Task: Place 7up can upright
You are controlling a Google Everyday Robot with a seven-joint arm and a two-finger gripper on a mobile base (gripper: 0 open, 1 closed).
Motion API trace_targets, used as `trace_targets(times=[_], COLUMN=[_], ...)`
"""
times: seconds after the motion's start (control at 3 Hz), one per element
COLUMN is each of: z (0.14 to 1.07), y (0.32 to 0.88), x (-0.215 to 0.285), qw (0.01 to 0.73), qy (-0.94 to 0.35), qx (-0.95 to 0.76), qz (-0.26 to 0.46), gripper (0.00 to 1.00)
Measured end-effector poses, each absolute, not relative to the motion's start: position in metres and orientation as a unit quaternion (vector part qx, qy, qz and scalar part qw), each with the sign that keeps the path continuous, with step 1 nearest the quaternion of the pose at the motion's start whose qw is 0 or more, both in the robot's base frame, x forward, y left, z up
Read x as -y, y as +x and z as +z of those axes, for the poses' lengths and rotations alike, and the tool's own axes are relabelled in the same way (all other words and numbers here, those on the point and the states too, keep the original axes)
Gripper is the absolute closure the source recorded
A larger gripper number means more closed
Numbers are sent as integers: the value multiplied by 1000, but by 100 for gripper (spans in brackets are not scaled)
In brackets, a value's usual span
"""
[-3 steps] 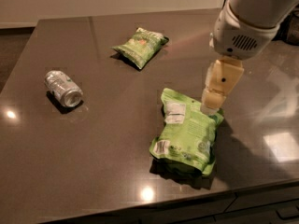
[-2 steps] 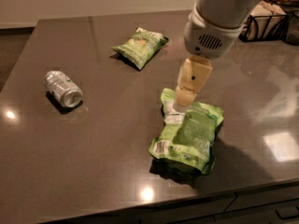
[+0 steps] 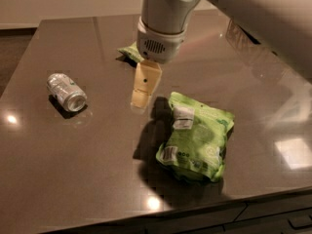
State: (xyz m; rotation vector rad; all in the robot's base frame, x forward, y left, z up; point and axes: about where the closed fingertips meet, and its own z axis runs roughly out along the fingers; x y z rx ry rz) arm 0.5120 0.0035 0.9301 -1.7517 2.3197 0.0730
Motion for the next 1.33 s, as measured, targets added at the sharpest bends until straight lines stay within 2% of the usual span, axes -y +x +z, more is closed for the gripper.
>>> trace_targets(times=[0.33,1.33], z=[919,904], y=[532,563], x=[-66,-176], qw=[98,71], qy=[-595,-563], qx=[-797,-823], qz=[25,0], gripper=[0,0])
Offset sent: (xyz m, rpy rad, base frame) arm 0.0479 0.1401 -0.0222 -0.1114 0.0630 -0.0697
